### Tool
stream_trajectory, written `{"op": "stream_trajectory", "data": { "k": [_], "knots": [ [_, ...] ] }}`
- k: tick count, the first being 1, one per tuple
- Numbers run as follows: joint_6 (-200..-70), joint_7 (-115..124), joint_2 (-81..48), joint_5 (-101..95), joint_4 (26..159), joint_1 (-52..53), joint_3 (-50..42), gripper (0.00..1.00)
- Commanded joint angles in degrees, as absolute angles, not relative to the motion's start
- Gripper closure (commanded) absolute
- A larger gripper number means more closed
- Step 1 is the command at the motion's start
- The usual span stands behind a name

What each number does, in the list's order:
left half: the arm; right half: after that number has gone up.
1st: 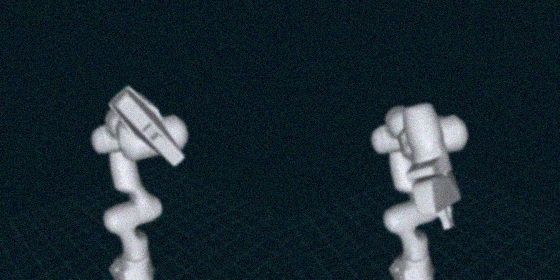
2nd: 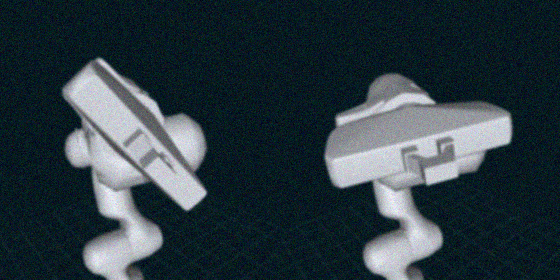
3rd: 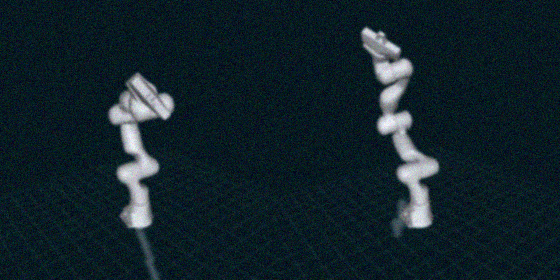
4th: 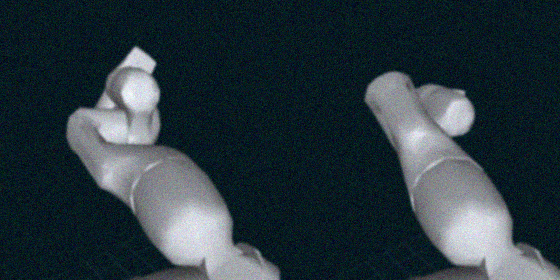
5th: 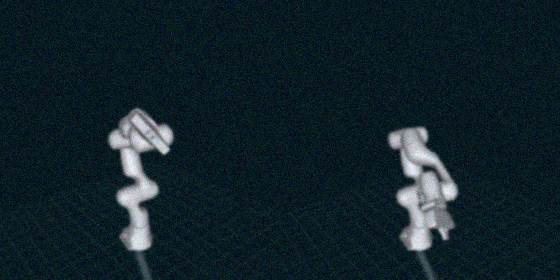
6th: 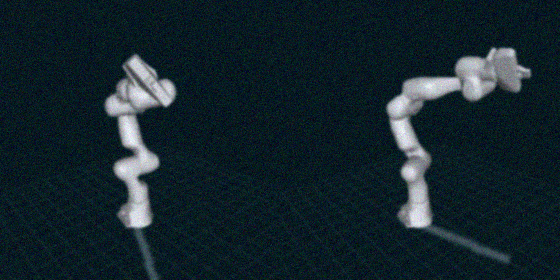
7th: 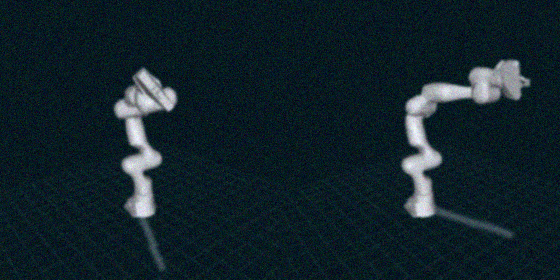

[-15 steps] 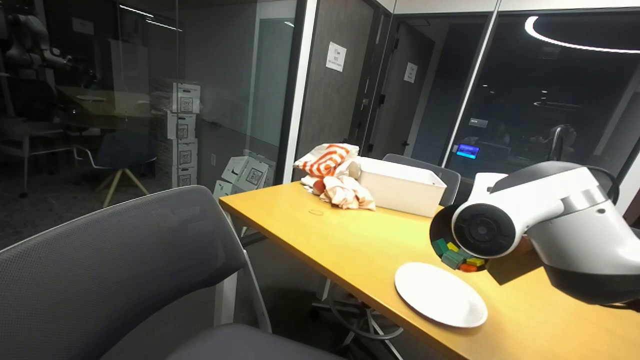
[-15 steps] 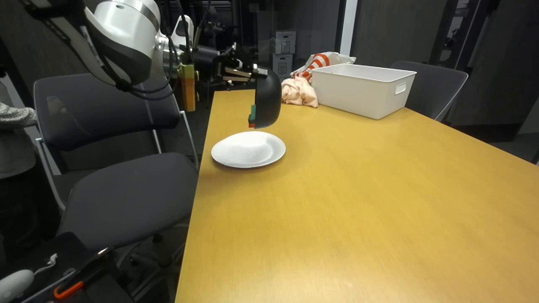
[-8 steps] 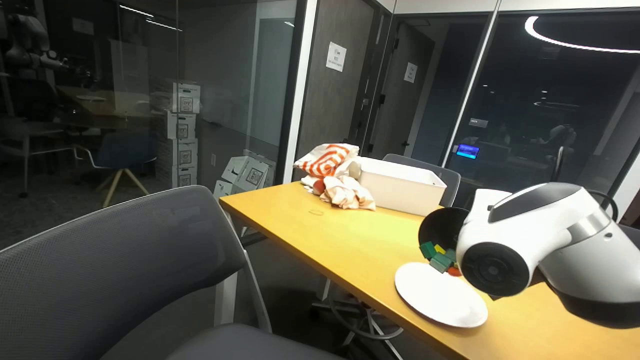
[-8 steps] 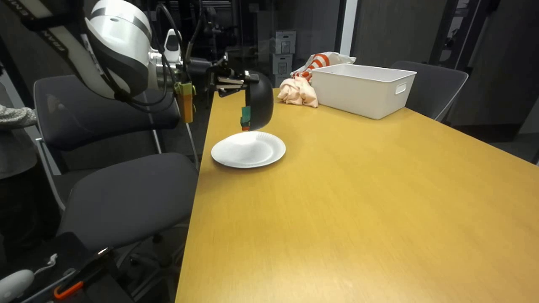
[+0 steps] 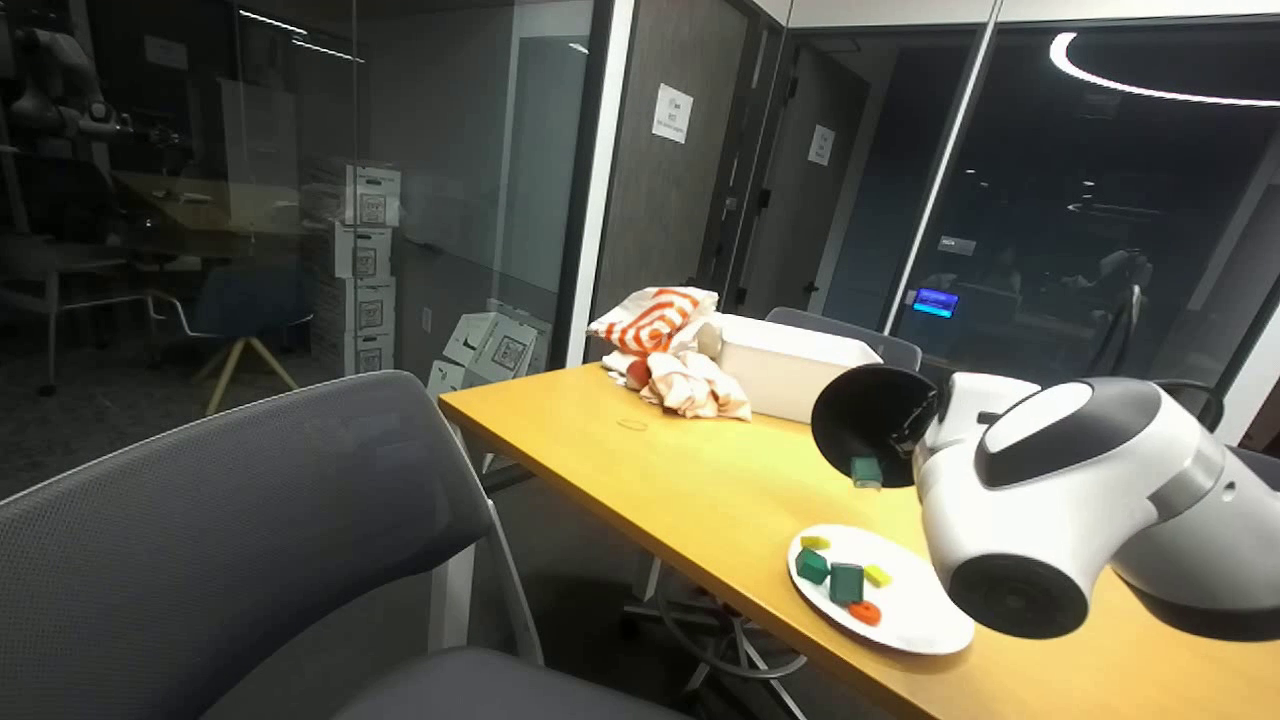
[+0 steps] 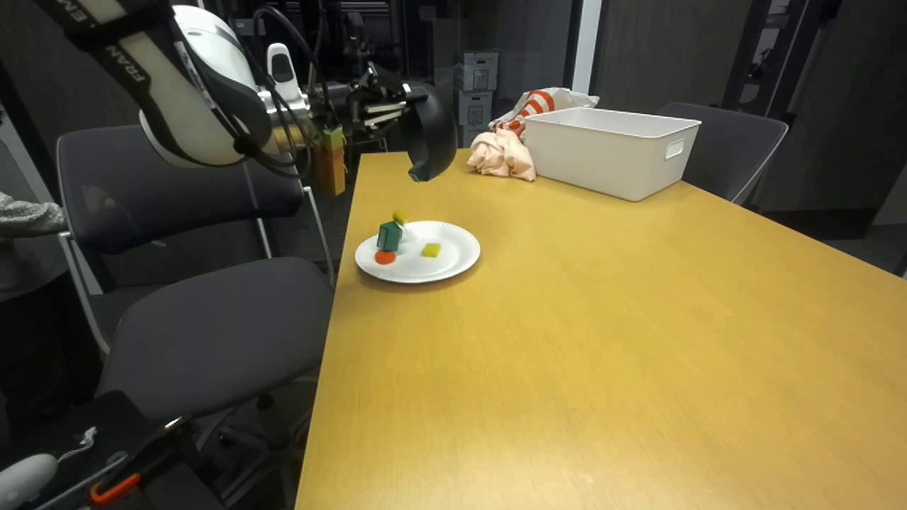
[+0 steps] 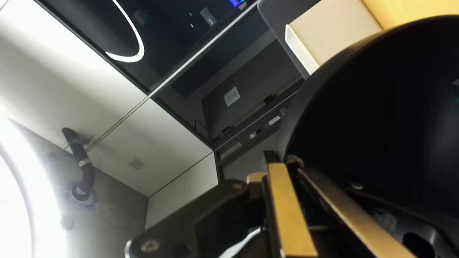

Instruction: Pour the contents from the bowl onto the white plate

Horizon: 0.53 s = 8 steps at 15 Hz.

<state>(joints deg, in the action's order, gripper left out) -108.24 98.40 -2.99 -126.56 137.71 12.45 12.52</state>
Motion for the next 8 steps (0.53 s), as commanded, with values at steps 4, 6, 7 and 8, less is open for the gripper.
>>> {"op": "stream_trajectory", "data": {
  "k": [4, 6, 7, 8],
  "knots": [
    [-101.4, 102.0, -4.7, -131.6, 139.7, 10.1, 10.6, 0.95],
    [-103.0, 100.3, -5.2, -126.1, 139.4, 10.0, 11.0, 0.95],
    [-104.4, 98.2, -4.7, -121.6, 139.4, 10.2, 11.5, 0.95],
    [-106.8, 96.5, -3.7, -116.8, 139.2, 10.4, 12.0, 0.96]
  ]
}}
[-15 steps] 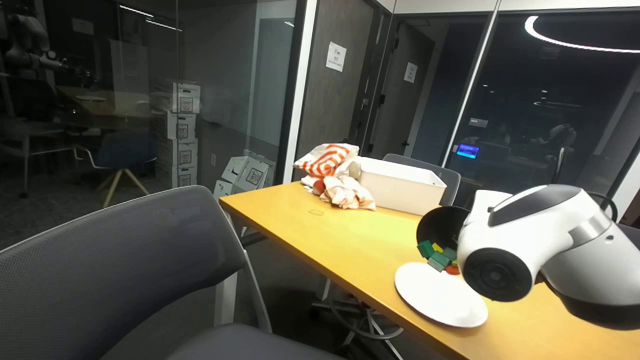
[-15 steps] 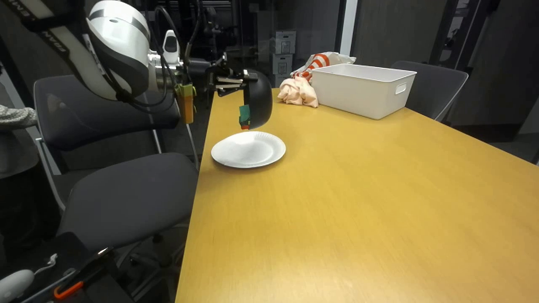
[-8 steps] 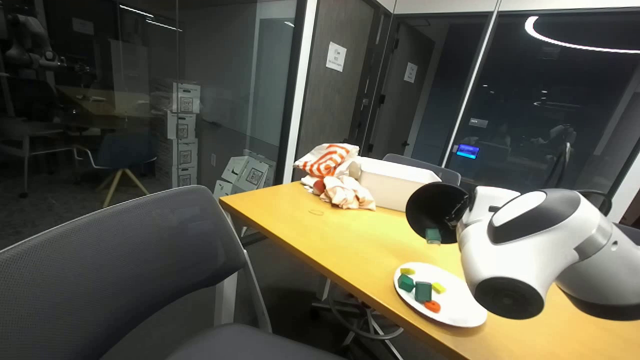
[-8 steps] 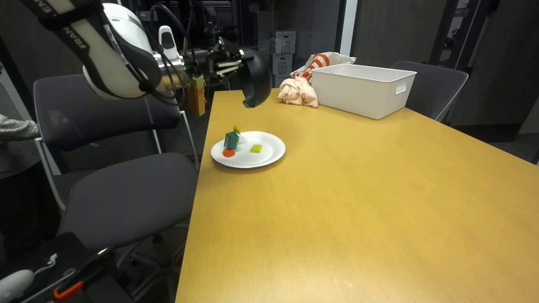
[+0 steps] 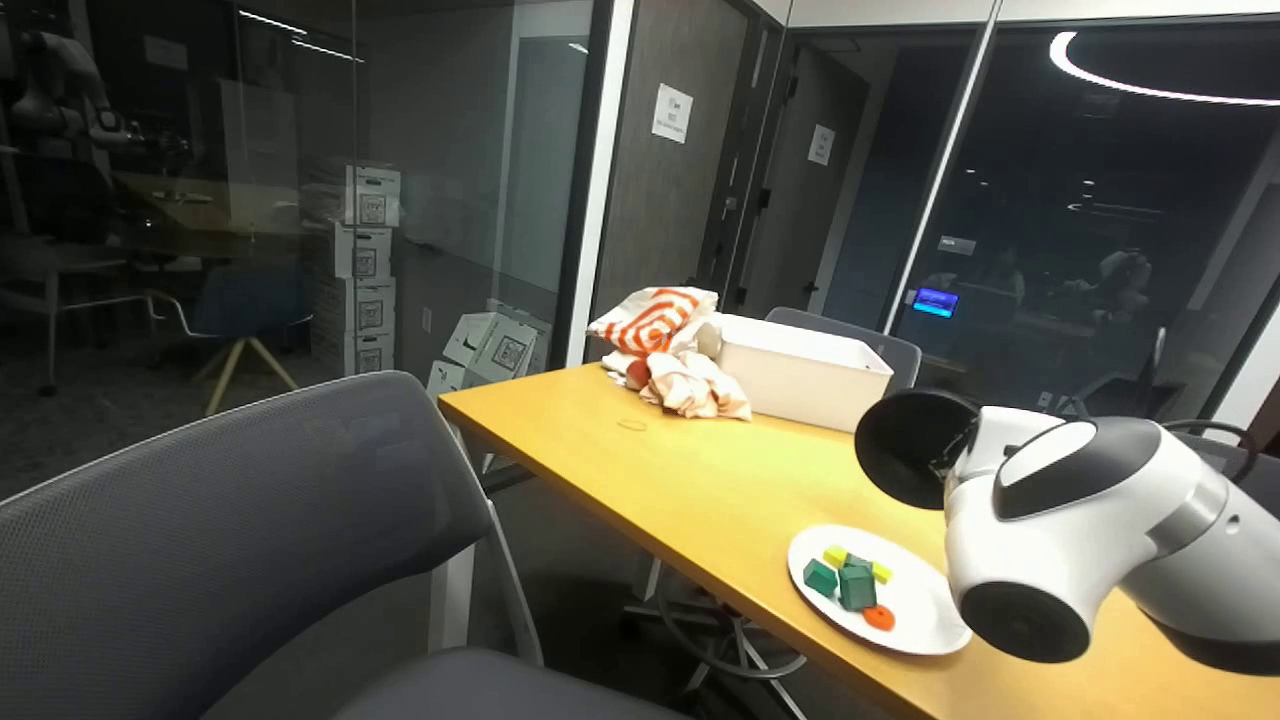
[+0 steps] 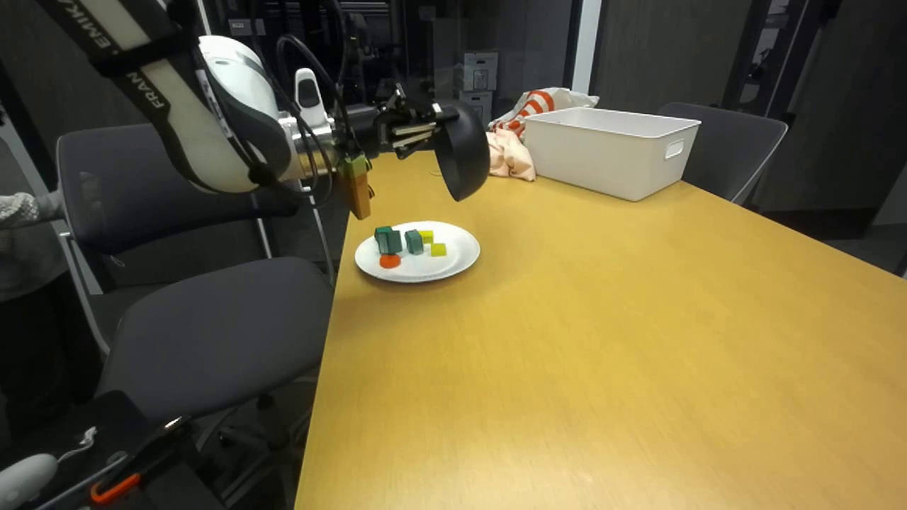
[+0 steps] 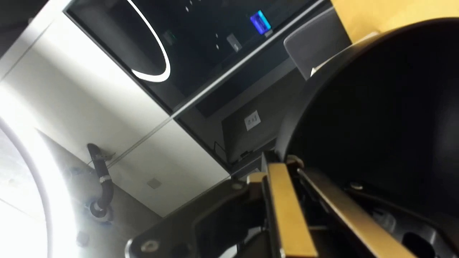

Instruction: Pour the contents from the bowl onto the white plate

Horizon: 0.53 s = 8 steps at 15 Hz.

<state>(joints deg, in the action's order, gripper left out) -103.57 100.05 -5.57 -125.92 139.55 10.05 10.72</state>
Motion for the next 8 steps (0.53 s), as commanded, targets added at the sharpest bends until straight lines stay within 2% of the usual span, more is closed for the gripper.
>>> {"op": "stream_trajectory", "data": {
  "k": [1, 8],
  "knots": [
    [-113.3, 94.9, 2.2, -115.5, 141.0, 7.5, 9.7, 0.95],
    [-121.5, 76.9, 13.9, -90.9, 138.2, 3.4, 1.2, 0.96]
  ]
}}
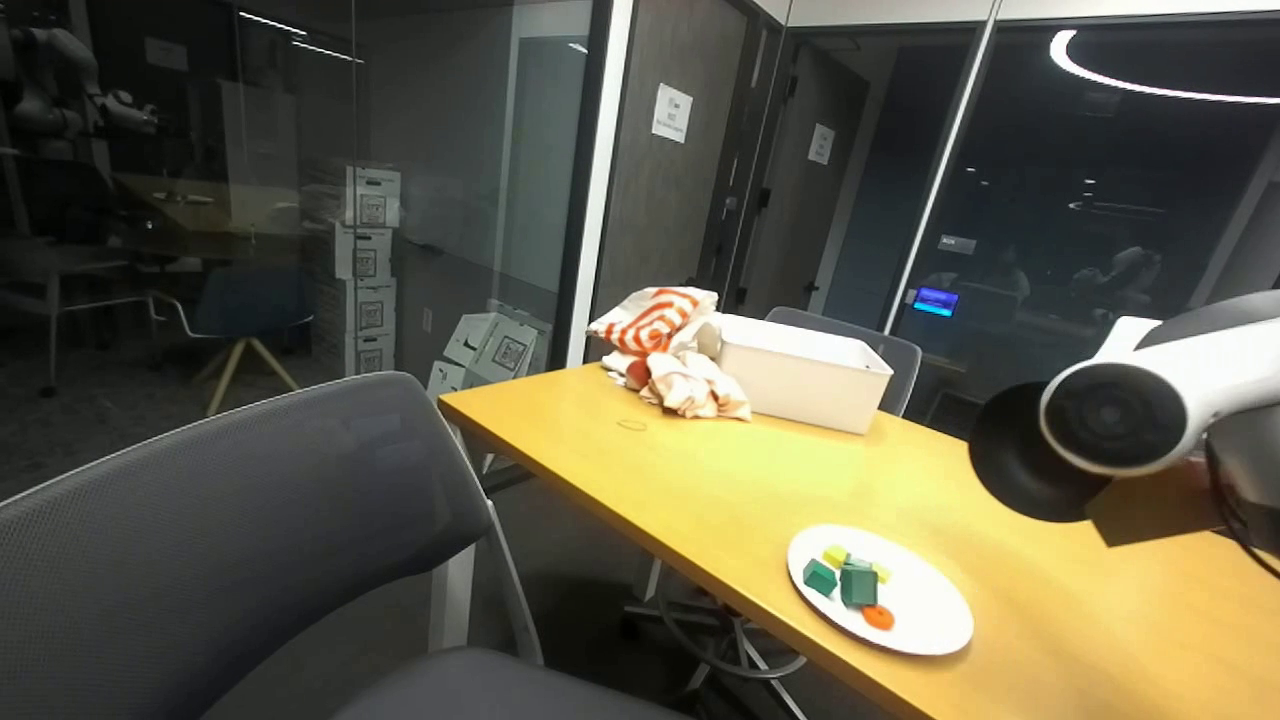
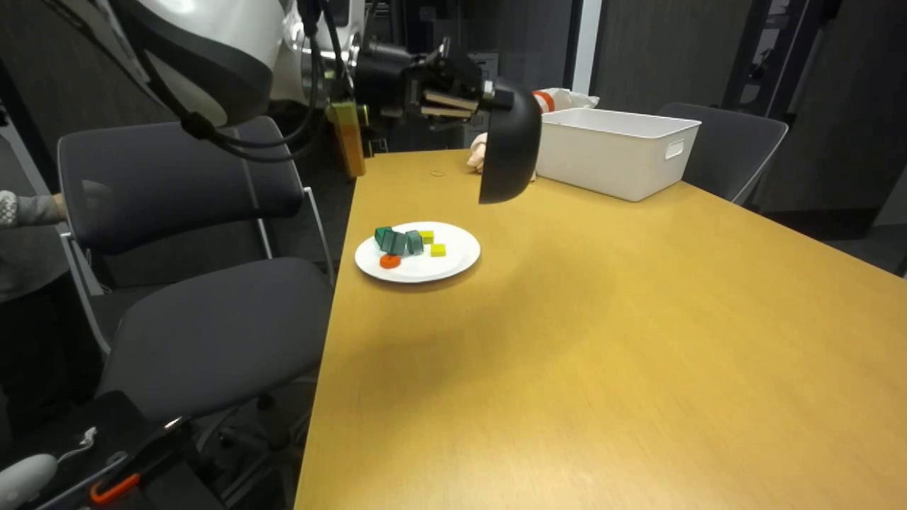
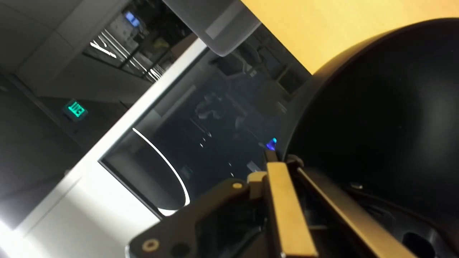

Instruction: Pour the contents from the bowl onto the white plate

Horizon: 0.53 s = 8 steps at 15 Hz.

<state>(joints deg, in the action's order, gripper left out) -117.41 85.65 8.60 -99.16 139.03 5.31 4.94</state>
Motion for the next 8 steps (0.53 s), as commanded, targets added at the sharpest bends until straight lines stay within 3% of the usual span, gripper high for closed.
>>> {"op": "stream_trajectory", "data": {
  "k": [1, 8],
  "knots": [
    [-123.2, 73.0, 14.7, -87.5, 137.8, 2.8, -0.5, 0.95],
    [-135.1, 52.8, 14.0, -61.1, 137.5, 0.2, -7.3, 0.95]
  ]
}}
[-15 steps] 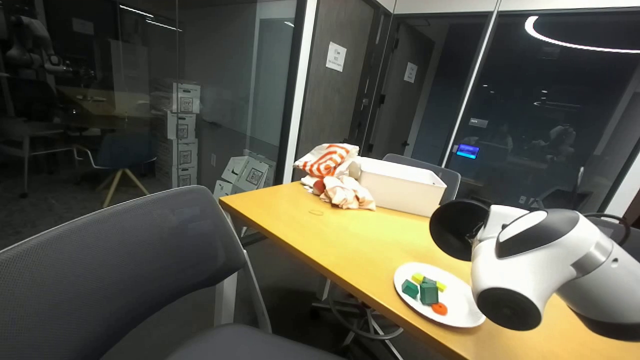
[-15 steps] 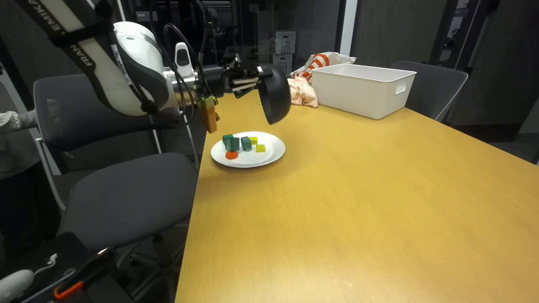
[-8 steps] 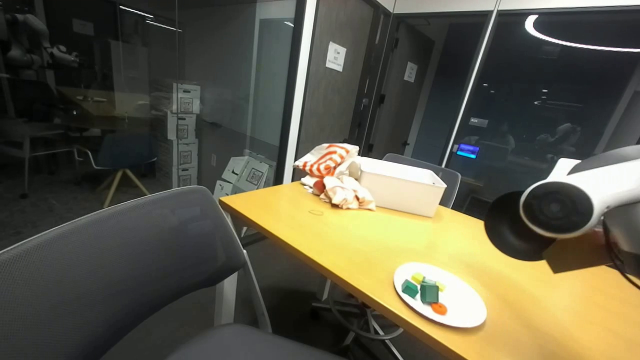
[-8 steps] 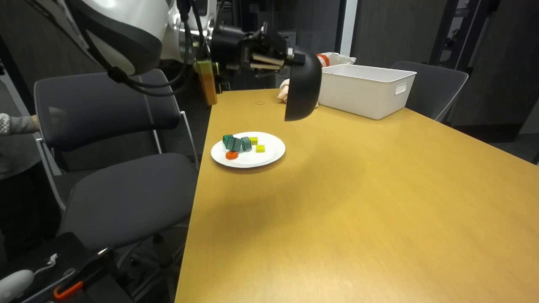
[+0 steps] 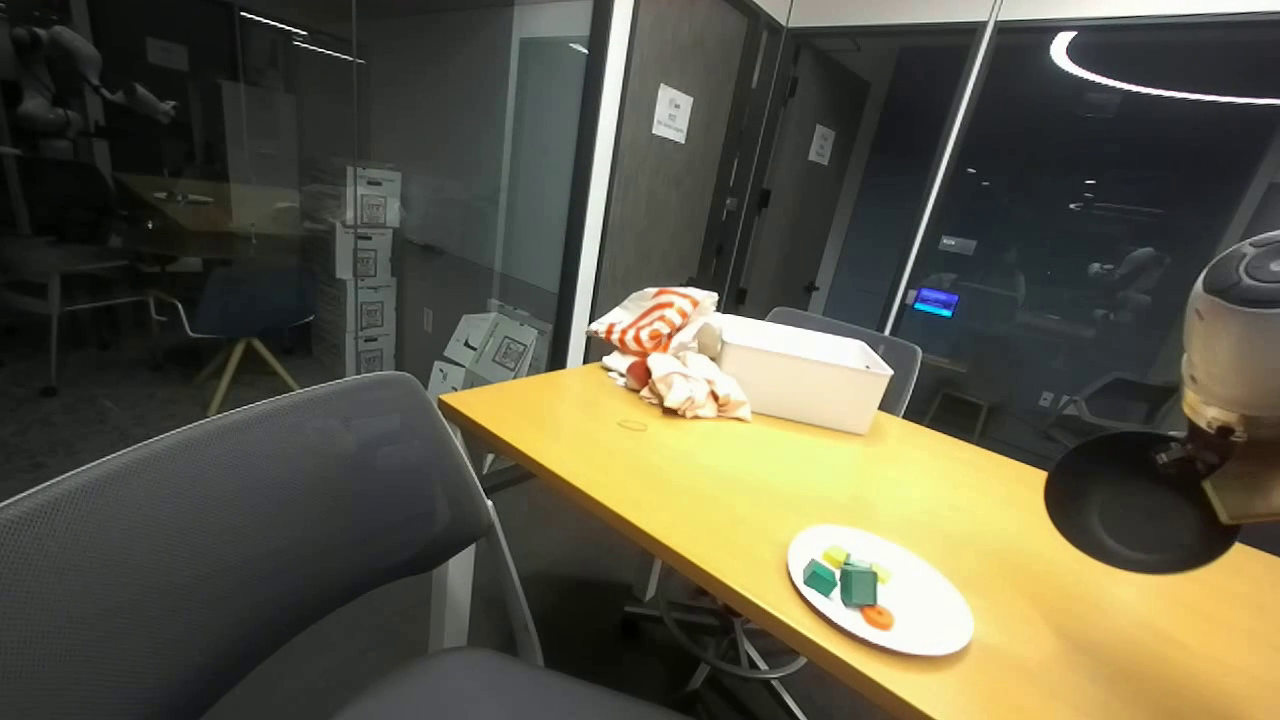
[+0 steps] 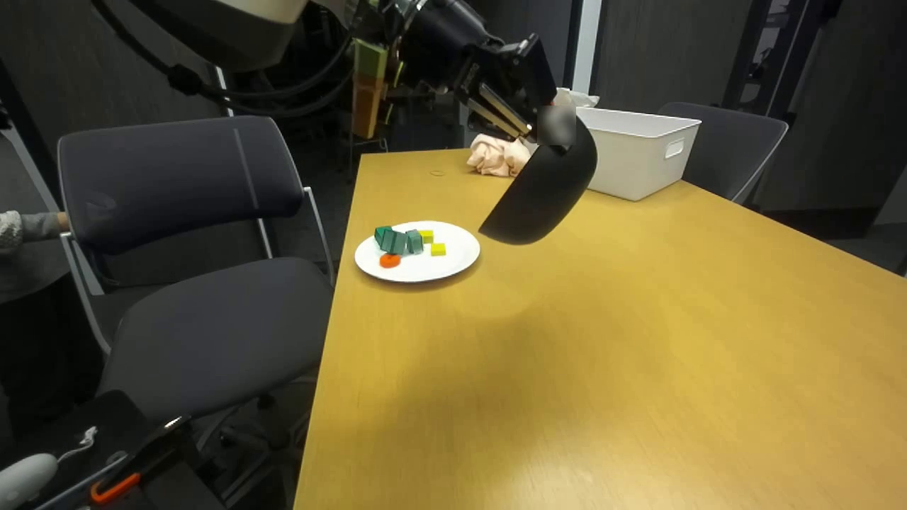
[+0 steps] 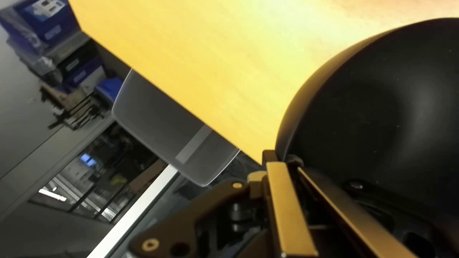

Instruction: Pour the contents from the bowl onto the white plate

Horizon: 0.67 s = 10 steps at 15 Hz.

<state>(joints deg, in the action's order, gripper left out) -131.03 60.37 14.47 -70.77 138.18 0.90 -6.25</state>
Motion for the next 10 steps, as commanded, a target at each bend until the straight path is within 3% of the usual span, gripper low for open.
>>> {"op": "stream_trajectory", "data": {
  "k": [1, 8, 10],
  "knots": [
    [-135.8, 49.6, 13.7, -56.3, 137.6, 0.1, -7.5, 0.95],
    [-134.6, 24.2, 8.3, -22.3, 136.0, 1.5, -11.4, 0.95],
    [-133.9, 18.5, 6.4, -16.3, 135.1, -2.2, -8.2, 0.95]
  ]
}}
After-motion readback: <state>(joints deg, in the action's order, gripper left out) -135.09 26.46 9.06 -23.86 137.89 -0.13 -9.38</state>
